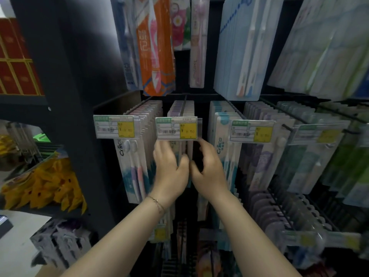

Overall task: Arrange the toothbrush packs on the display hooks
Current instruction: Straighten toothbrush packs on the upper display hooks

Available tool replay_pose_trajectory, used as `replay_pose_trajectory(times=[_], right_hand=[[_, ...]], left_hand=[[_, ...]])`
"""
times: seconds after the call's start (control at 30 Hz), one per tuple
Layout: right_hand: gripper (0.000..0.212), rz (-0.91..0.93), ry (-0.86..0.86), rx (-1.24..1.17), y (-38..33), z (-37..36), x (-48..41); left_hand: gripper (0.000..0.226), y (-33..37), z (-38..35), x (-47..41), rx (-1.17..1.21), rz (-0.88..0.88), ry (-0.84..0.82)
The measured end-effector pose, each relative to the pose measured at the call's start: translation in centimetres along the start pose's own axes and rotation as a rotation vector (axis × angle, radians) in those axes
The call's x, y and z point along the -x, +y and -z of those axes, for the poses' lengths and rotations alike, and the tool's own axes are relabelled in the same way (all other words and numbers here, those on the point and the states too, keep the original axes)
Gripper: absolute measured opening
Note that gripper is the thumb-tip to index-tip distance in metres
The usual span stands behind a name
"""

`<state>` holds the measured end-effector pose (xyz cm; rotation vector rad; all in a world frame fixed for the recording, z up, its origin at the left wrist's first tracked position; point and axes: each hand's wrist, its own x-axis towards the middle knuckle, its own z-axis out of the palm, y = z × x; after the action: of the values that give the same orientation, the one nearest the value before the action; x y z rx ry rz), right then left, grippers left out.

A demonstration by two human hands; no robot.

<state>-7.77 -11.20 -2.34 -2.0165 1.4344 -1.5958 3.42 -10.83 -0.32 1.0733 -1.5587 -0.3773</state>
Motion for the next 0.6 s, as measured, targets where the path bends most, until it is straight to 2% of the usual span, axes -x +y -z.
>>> replay_pose_trajectory(times=[0.07, 0.13, 0.27, 0.33, 0.43, 0.6], right_hand=[[0.048, -0.006, 0.042, 0.065, -0.3, 1.2, 0.9], [0.041, 0.016, 0.07, 0.105, 0.1, 2.6, 1.6], [0.034, 0.022, 0.107, 0.17, 1.4, 5.7, 2.3], [0.029, -0.005, 0.102, 0.198, 2.3, 7.4, 2.4], [0.026, -0.018, 0.1, 0.25, 3.9, 10.4, 2.5], [0.029, 0.053, 0.221, 0.286, 7.0, 16.3, 3.0]], left_hand=[[0.033, 0.2, -0.3, 1.0, -0.023, -0.047, 0.067], [0.025, 0.5, -0.9, 1.6, 0.009, -0.067, 0.049], [0.011, 2.1, -3.2, 2.3, 0.016, -0.08, -0.258], [0.011, 3.2, -4.8, 2.5, -0.007, -0.12, -0.353], [0.012, 5.2, -7.6, 2.6, -0.008, -0.161, -0.368], [0.015, 8.2, -13.5, 3.8, 0.025, -0.181, -0.368]])
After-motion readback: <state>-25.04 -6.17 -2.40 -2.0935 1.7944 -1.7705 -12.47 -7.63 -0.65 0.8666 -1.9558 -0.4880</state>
